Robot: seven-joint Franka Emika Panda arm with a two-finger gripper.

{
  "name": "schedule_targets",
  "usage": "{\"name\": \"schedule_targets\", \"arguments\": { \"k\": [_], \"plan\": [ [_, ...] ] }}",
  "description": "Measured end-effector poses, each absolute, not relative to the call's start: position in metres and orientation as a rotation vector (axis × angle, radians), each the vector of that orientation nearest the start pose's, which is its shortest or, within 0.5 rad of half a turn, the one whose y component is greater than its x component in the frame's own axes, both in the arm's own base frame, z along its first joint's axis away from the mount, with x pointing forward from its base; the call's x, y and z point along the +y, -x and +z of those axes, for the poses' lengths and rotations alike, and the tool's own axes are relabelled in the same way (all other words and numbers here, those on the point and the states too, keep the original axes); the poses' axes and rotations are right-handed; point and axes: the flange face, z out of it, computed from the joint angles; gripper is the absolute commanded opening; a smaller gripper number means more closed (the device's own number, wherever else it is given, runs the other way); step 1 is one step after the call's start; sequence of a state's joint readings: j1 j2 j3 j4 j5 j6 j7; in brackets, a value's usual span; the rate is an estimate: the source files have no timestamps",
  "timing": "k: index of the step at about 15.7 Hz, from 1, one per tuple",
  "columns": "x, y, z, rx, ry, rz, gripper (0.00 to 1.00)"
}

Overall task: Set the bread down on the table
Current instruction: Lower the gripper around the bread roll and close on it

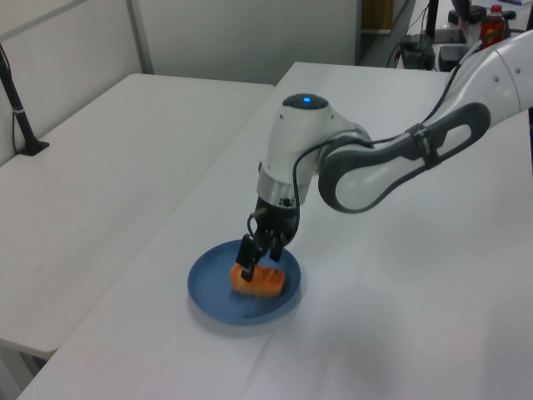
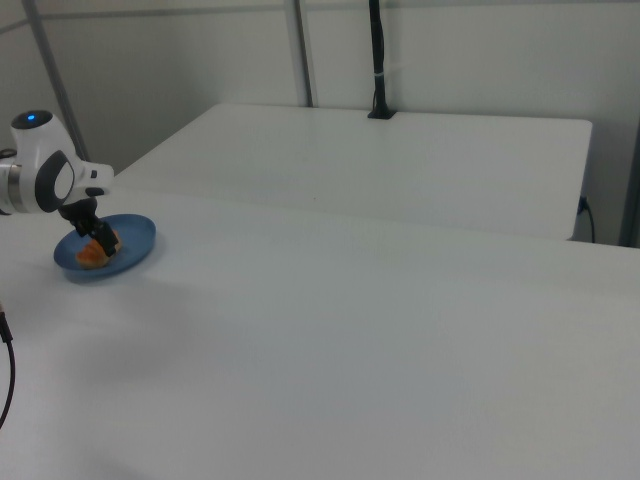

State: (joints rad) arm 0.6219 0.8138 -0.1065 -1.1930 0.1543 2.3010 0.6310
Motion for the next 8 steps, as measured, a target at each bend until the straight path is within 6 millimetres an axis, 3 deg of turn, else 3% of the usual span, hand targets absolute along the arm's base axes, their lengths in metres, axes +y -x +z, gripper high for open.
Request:
{"name": "schedule_targets", "arguments": {
  "k": [3,4,5,8],
  "plan": [
    [0.423,-0.661,0.309,0.186,2.939,-0.310,0.23],
    [0.424,-0.660,0.307,0.180,2.943,-0.311,0.05],
    [0.424,-0.660,0.308,0.175,2.945,-0.316,0.00],
    [0.424,-0.661,0.312,0.121,2.952,-0.336,0.00]
  ]
}}
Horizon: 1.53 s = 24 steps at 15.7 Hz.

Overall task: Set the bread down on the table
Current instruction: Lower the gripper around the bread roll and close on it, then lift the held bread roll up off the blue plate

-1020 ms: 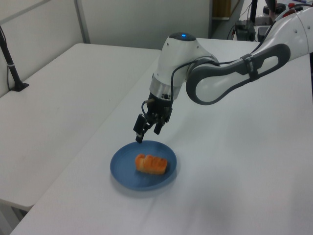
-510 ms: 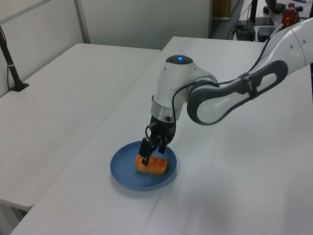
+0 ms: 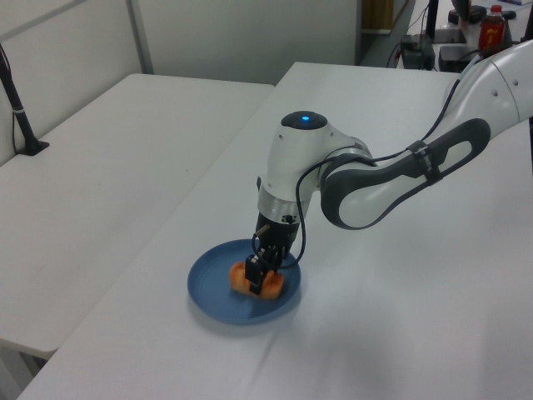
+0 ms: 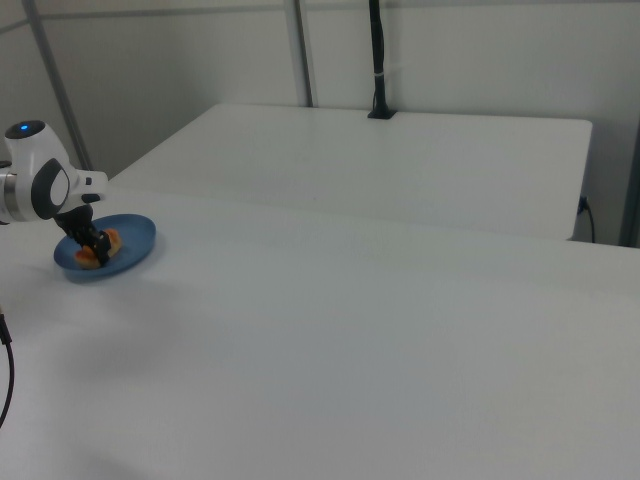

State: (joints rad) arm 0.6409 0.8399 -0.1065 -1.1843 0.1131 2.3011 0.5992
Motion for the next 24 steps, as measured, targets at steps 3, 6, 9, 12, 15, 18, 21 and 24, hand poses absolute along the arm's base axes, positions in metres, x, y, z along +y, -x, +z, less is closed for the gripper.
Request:
{"name": "schedule_targets", "arguments": {
  "k": [3,6,9,12,15,18,21,24],
  "plan": [
    [0.424,-0.662,0.314,0.088,2.968,-0.362,0.00],
    [0.423,-0.663,0.329,0.080,2.962,-0.395,0.00],
    [0.414,-0.664,0.379,0.097,2.918,-0.456,0.00],
    [0.393,-0.648,0.441,0.121,2.858,-0.470,0.00],
    [0.369,-0.613,0.493,0.124,2.824,-0.442,0.00],
    [0.353,-0.560,0.516,0.093,2.858,-0.349,0.00],
    [0.338,-0.511,0.508,0.061,2.938,-0.216,0.00],
    [0.341,-0.475,0.475,0.003,2.996,-0.116,0.00]
  ]
}}
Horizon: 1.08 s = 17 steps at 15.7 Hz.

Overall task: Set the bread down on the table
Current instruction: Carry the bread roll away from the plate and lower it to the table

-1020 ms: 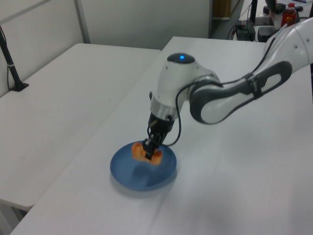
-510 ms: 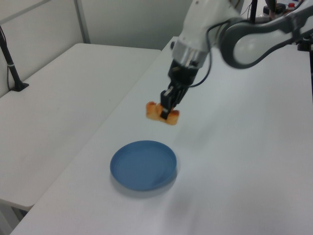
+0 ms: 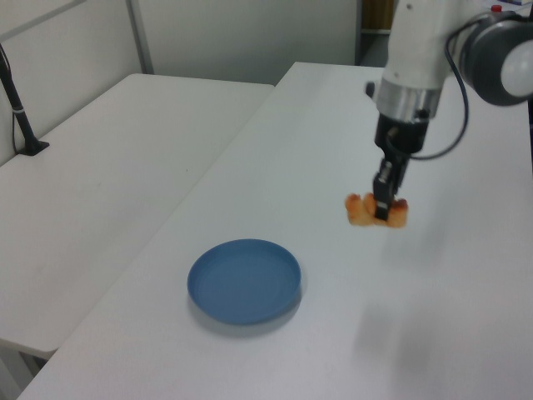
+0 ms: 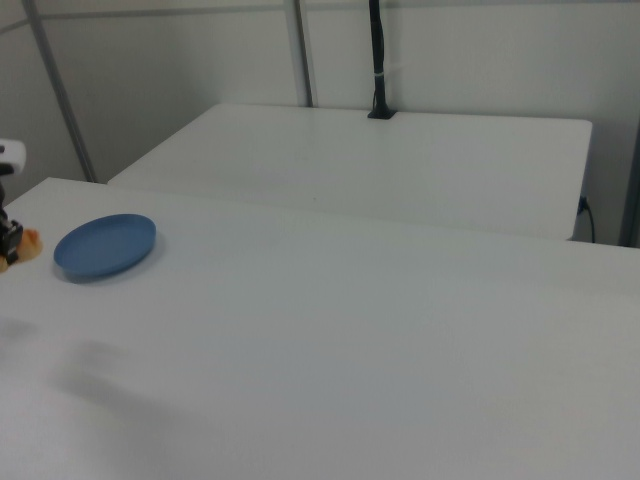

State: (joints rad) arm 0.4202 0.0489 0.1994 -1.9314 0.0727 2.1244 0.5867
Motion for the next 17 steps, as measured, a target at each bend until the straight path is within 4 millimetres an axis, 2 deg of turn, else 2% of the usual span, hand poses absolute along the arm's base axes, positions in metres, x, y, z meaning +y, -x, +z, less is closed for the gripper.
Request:
{"name": "schedule_targets", "arguments": {
  "k": [3,5,10,12,13,14,15,16,17],
  "plan": [
    [0.346,-0.455,0.436,-0.043,3.042,-0.015,0.00],
    [0.349,-0.448,0.415,-0.064,3.061,0.039,0.00],
    [0.359,-0.447,0.350,-0.091,3.098,0.205,0.00],
    [0.360,-0.449,0.330,-0.091,3.101,0.240,0.00],
    [0.361,-0.449,0.324,-0.090,3.100,0.247,0.04],
    [0.361,-0.450,0.319,-0.089,3.101,0.256,0.12],
    [0.361,-0.450,0.316,-0.089,3.102,0.263,0.29],
    [0.361,-0.449,0.314,-0.089,3.103,0.268,0.39],
    [0.361,-0.449,0.313,-0.089,3.104,0.271,0.55]
  ]
}}
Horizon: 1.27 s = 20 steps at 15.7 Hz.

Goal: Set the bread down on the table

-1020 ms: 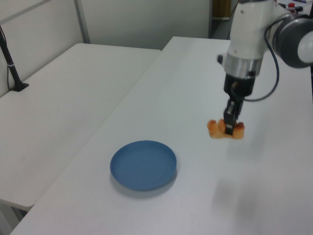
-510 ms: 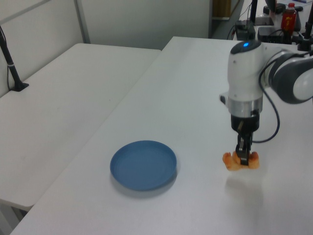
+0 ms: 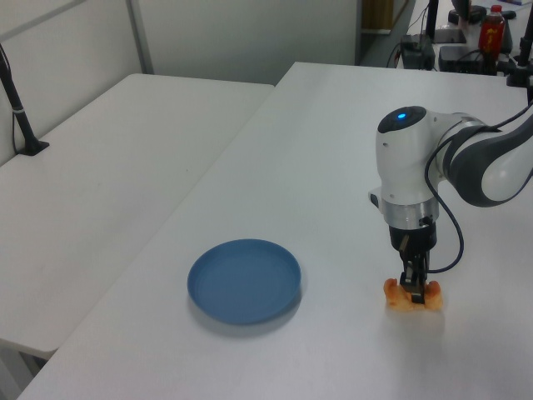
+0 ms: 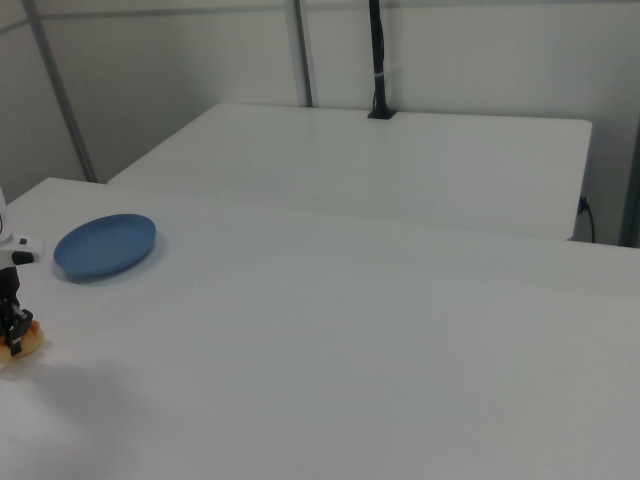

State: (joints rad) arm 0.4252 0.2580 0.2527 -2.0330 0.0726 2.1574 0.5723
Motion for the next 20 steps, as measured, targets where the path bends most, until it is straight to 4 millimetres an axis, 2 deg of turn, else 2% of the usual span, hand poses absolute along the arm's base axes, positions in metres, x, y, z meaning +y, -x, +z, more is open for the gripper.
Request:
{"name": "schedule_targets", "arguments": {
  "k": [1,2,10,15,17,20],
  "plan": [
    [0.361,-0.449,0.312,-0.089,3.104,0.273,0.83],
    [0.361,-0.449,0.311,-0.090,3.104,0.276,1.00],
    [0.362,-0.450,0.303,-0.114,3.119,0.283,1.00],
    [0.371,-0.443,0.305,-0.147,3.116,0.278,1.00],
    [0.377,-0.446,0.313,-0.154,3.102,0.244,1.00],
    [0.382,-0.465,0.345,-0.136,3.067,0.150,1.00]
  ]
}}
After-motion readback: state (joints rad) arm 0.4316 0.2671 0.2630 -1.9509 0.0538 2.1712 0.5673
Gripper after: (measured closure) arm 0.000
